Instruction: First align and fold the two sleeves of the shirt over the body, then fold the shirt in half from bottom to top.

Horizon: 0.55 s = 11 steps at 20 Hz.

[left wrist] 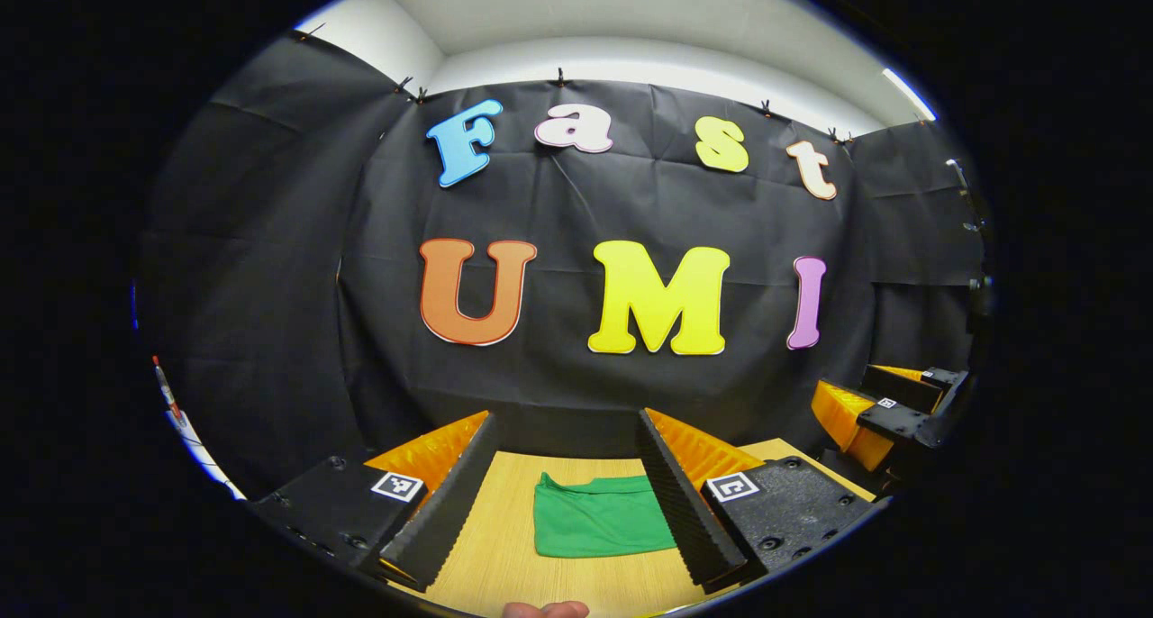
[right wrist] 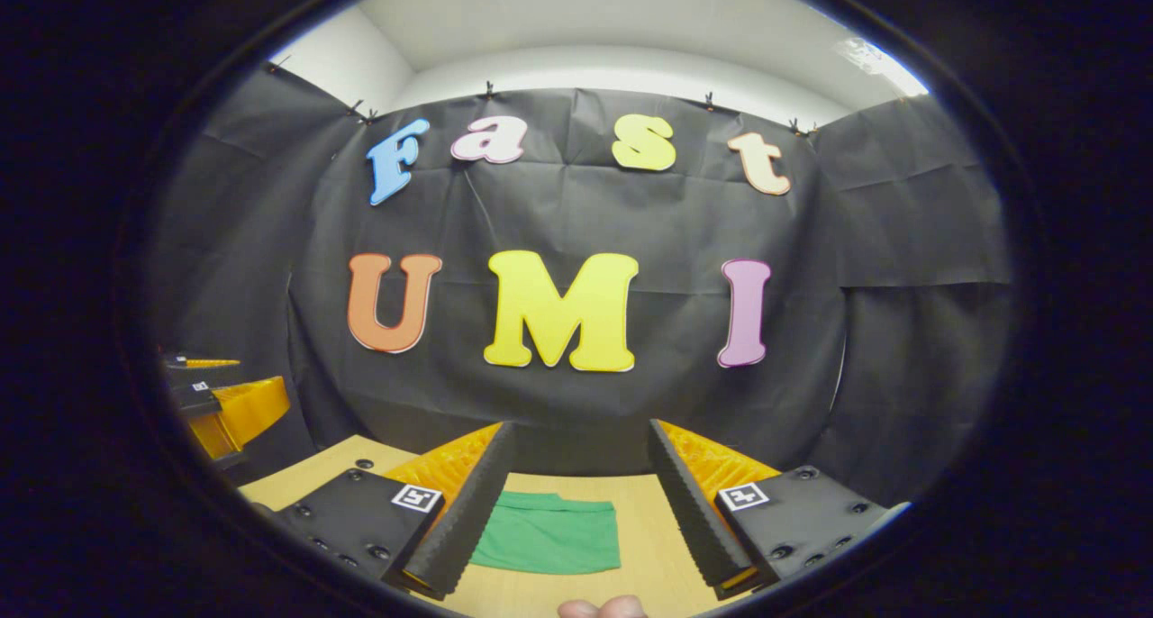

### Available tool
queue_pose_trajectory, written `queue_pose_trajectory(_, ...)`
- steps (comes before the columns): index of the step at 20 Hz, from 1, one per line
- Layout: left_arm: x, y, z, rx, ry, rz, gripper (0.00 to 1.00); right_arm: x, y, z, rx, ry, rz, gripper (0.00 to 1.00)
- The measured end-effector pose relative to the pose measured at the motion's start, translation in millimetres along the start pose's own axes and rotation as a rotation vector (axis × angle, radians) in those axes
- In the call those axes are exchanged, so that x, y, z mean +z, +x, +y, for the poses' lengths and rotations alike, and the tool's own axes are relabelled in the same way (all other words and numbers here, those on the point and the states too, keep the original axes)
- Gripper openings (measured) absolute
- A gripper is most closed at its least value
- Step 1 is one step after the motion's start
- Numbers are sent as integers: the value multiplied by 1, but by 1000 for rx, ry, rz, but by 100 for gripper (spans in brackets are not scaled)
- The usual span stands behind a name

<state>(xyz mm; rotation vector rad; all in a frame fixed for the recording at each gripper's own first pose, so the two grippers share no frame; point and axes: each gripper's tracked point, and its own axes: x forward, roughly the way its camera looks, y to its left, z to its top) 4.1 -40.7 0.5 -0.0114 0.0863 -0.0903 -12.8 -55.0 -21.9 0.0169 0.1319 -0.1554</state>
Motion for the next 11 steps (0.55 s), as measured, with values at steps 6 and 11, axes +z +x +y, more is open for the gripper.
queue_pose_trajectory(6, -2, 7, -5, 6, 7, -1, 98, -4, -1, -6, -2, 10, 15, 95)
queue_pose_trajectory(11, -4, 8, -16, -17, 10, 9, 98, -6, 0, -7, 5, -1, 14, 93)
